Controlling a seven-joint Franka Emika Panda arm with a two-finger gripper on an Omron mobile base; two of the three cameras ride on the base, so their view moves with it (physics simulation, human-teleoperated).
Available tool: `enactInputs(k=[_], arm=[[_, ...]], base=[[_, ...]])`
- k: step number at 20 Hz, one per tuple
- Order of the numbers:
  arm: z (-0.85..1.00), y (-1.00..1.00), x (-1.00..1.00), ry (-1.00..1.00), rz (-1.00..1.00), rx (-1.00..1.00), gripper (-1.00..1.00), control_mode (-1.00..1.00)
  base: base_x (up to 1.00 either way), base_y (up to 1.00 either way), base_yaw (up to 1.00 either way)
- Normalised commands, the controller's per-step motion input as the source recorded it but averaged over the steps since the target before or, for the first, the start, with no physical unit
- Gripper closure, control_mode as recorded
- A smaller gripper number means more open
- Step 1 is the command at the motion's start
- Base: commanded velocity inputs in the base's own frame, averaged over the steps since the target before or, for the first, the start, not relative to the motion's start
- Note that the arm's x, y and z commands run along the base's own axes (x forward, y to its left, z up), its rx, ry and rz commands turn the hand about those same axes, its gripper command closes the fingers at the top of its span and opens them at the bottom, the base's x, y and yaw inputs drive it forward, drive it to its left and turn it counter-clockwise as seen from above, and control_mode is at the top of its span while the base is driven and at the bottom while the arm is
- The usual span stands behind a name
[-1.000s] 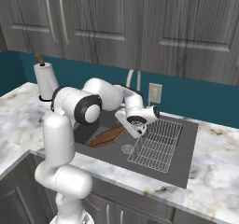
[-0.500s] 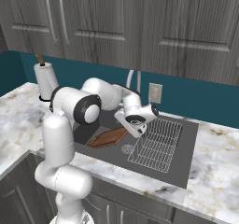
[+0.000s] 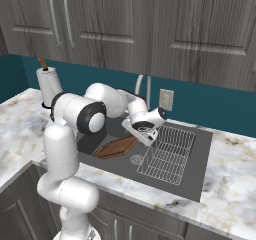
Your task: Move the cutting board and knife to the sink. Then move spray from the cabinet to the counter.
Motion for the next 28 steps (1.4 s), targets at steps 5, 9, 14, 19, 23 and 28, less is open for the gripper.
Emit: enactInputs(k=[5,9,14,19,23,28], arm=[[0.17,-0.02,0.0,0.05,0.0,-0.11,-1.0,-1.0],[0.17,0.0,0.0,0.07,0.0,-0.11,-1.0,-1.0],[0.06,-0.01,-0.05,0.07,-0.02,-0.13,-1.0,-1.0],[0.04,-0.13,-0.03,0.08,-0.05,-0.15,-1.0,-1.0],[0.02,-0.16,0.0,0.1,-0.06,-0.13,-1.0,-1.0],[0.04,-0.12,-0.04,0.06,-0.06,-0.11,-1.0,-1.0]], base=[[0.0,0.0,0.0],[0.0,0.0,0.0],[0.0,0.0,0.0],[0.0,0.0,0.0],[0.0,0.0,0.0],[0.0,0.0,0.0]])
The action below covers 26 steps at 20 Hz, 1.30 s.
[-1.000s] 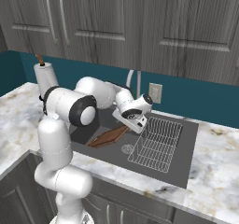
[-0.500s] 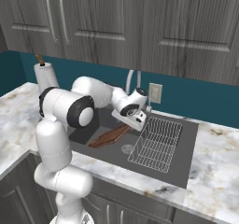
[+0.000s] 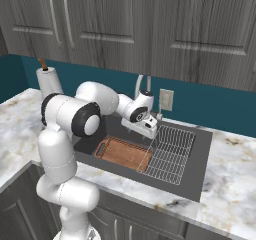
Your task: Move the cutting board and knife to the sink. Then move spray from the cabinet to the counter.
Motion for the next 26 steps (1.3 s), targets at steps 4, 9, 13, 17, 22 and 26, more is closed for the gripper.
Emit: enactInputs(k=[4,9,13,17,22,26], arm=[[0.1,0.0,-0.14,0.05,-0.06,-0.08,-1.0,-1.0],[0.09,0.16,-0.24,0.07,-0.06,-0.04,-1.0,-1.0],[0.08,0.29,-0.3,0.04,-0.05,0.0,-1.0,-1.0],[0.1,0.28,-0.35,0.0,-0.05,0.0,-1.0,-1.0],[0.14,0.18,-0.44,0.0,-0.04,0.0,-1.0,-1.0],[0.17,0.08,-0.5,0.0,-0.02,0.0,-1.0,-1.0]], base=[[0.0,0.0,0.0],[0.0,0.0,0.0],[0.0,0.0,0.0],[0.0,0.0,0.0],[0.0,0.0,0.0],[0.0,0.0,0.0]])
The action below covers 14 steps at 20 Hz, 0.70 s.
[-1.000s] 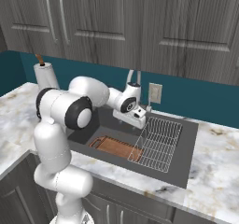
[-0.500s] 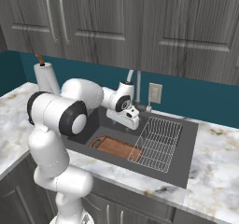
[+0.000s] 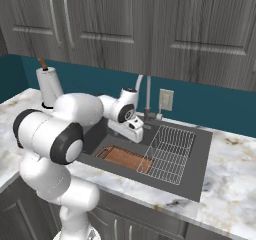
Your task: Move the cutting board and knife to the sink. Then move spray from the cabinet to the counter.
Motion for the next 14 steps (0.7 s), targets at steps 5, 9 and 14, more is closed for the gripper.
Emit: enactInputs(k=[5,9,14], arm=[[0.24,0.03,-0.47,-0.02,-0.01,-0.01,-1.0,-1.0],[0.31,0.01,-0.45,-0.03,0.0,-0.03,-1.0,-1.0],[0.31,0.03,-0.48,-0.02,-0.01,-0.03,-1.0,-1.0]], base=[[0.0,0.0,0.0],[0.0,0.0,0.0],[0.0,0.0,0.0]])
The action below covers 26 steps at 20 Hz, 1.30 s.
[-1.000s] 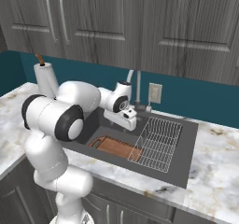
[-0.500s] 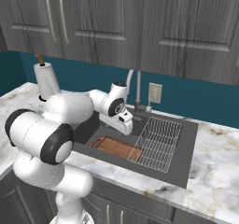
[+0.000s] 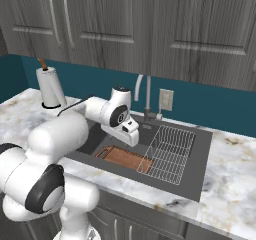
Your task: Move the cutting board and knife to the sink. Then move spray from the cabinet to the counter.
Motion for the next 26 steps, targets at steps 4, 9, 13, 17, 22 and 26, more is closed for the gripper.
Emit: enactInputs(k=[4,9,13,17,22,26], arm=[[0.27,0.03,-0.51,0.0,-0.01,-0.03,-1.0,-1.0],[0.2,0.04,-0.5,0.0,-0.01,-0.01,-1.0,-1.0],[0.17,0.03,-0.44,0.0,0.0,0.0,-1.0,-1.0],[0.17,0.02,-0.41,0.0,0.0,0.0,-1.0,-1.0],[0.18,0.0,-0.35,0.0,0.0,0.0,-1.0,-1.0],[0.14,0.04,-0.27,0.0,0.0,0.0,-1.0,-1.0]], base=[[0.0,0.0,0.0],[0.0,0.0,0.0],[0.0,0.0,0.0],[0.0,0.0,0.0],[0.0,0.0,0.0],[0.0,0.0,0.0]])
